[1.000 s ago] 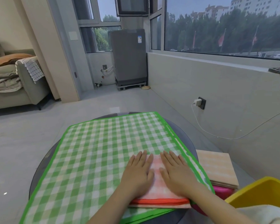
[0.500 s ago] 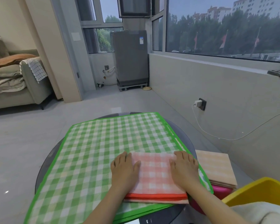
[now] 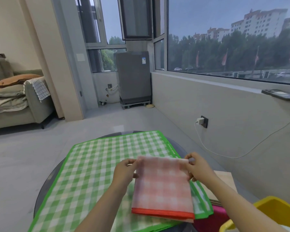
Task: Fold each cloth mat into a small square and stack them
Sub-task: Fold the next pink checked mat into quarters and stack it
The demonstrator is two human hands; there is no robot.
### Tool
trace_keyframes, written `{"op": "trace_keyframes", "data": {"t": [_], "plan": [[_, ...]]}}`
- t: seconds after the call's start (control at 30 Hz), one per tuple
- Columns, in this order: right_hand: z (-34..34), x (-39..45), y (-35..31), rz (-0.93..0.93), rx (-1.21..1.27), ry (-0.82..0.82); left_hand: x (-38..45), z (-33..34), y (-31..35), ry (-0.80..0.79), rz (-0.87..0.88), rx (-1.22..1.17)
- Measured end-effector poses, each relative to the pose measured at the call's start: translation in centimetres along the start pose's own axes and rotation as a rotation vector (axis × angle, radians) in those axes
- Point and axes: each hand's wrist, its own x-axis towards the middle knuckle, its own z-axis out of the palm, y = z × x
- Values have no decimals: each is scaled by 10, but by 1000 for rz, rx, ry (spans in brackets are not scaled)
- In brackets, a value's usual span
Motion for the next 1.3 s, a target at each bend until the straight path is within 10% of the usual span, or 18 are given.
{"op": "trace_keyframes", "data": {"t": [0.43,1.3], "plan": [[-117,13,-5,-45,340,243,-3,115,81,-121,154,-254],[-132,107,225,47,-2,373,83,371,-50,-132,139,214]]}}
